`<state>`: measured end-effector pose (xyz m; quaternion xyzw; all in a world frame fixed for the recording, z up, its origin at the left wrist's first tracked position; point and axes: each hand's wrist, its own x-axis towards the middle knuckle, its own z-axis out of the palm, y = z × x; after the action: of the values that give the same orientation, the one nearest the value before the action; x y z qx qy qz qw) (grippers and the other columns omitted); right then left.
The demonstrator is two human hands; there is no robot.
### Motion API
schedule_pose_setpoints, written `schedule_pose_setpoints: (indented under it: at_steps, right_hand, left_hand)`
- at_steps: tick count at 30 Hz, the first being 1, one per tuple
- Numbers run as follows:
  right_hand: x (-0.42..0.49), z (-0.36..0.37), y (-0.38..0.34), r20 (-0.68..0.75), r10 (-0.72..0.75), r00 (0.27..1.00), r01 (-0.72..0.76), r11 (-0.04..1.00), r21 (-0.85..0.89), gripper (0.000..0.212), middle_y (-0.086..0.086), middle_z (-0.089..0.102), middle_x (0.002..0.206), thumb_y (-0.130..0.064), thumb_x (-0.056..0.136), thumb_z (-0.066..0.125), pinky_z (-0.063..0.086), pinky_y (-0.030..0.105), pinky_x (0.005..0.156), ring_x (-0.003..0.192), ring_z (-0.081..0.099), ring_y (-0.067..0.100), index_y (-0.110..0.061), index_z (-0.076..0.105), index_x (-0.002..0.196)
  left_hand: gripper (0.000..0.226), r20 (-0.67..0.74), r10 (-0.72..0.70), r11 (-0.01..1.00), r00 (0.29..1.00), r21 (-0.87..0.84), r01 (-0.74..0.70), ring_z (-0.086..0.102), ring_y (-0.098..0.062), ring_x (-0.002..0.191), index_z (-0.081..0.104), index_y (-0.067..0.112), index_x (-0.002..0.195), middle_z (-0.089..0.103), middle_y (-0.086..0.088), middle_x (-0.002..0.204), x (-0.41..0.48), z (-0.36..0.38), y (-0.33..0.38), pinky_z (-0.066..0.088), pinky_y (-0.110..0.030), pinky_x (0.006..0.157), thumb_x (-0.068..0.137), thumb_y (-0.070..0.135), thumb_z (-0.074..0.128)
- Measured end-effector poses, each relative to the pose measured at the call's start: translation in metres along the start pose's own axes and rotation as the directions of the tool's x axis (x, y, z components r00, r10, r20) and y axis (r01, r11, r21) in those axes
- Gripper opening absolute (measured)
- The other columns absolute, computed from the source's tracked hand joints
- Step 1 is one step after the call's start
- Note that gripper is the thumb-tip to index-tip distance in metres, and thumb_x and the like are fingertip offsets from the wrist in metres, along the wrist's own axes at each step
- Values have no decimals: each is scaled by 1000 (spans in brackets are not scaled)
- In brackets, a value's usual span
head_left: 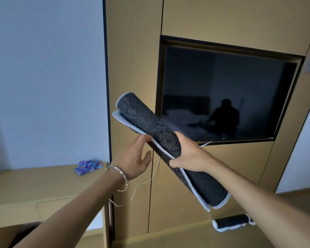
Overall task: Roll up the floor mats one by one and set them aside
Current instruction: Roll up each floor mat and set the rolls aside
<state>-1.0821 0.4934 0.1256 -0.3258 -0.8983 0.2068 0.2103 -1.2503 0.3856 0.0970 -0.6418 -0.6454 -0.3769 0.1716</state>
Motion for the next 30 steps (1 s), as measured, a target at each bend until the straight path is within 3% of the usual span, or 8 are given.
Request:
schedule_pose_setpoints:
  at_steps: [3,8,10,12,18,21,24,30]
  right_hand:
    - [0,-6,1,129,20,991,-16,999,-33,66,-10,60,96,-29,56,68,55,40,75,82,62,10,-36,43,116]
    - [-2,8,1,333,-62,941,110,986,-129,72,-12,59,96,-30,56,70,54,39,73,82,60,11,-38,40,121]
    - [-3,13,4,380,-69,922,159,965,-210,68,-11,54,97,-30,58,71,51,37,68,81,56,12,-35,39,118]
    - [-2,15,9,407,-67,911,199,936,-291,71,-10,50,104,-31,60,72,45,34,65,87,53,15,-34,35,120]
    - [-6,16,34,452,-91,888,305,851,-427,85,-6,48,110,-30,61,74,47,36,72,93,52,20,-29,28,133]
    - [-12,7,57,430,-92,898,285,866,-411,87,-7,46,116,-27,62,73,46,35,75,101,50,18,-30,26,135]
    - [-18,-9,92,340,-93,936,242,871,-427,97,-10,38,134,-33,64,69,44,35,93,118,42,17,-34,15,144]
    - [-47,-59,172,34,-162,986,153,804,-575,85,-5,31,146,-57,80,48,8,33,117,137,24,16,-24,16,151]
  left_hand:
    - [78,116,328,845,938,408,-346,48,-26,109,42,16,126,53,-10,122,3,-4,-28,48,-46,93,61,33,82]
    - [127,407,147,699,901,602,-386,46,-26,124,17,23,142,48,-6,132,16,-21,-51,27,-54,107,41,63,81]
    - [126,538,42,700,842,585,-409,26,-20,137,-7,31,144,31,1,145,17,-19,-55,11,-50,114,53,68,73]
    - [122,626,-57,724,778,562,-399,17,-17,139,-11,35,145,21,6,149,15,-14,-54,5,-47,116,58,68,70]
    - [114,718,-131,834,684,453,-316,49,-17,113,7,41,142,48,9,126,11,12,-37,41,-34,97,53,69,71]
    - [94,693,-76,865,717,404,-299,49,-15,106,23,43,133,49,10,116,18,27,-25,46,-34,89,55,68,68]
    - [83,670,-53,883,741,378,-278,50,-13,102,29,43,128,51,12,109,33,45,-7,48,-33,84,57,67,65]
    - [83,658,-63,917,750,334,-216,53,-13,99,32,44,126,53,15,105,72,88,43,45,-32,81,54,69,66]
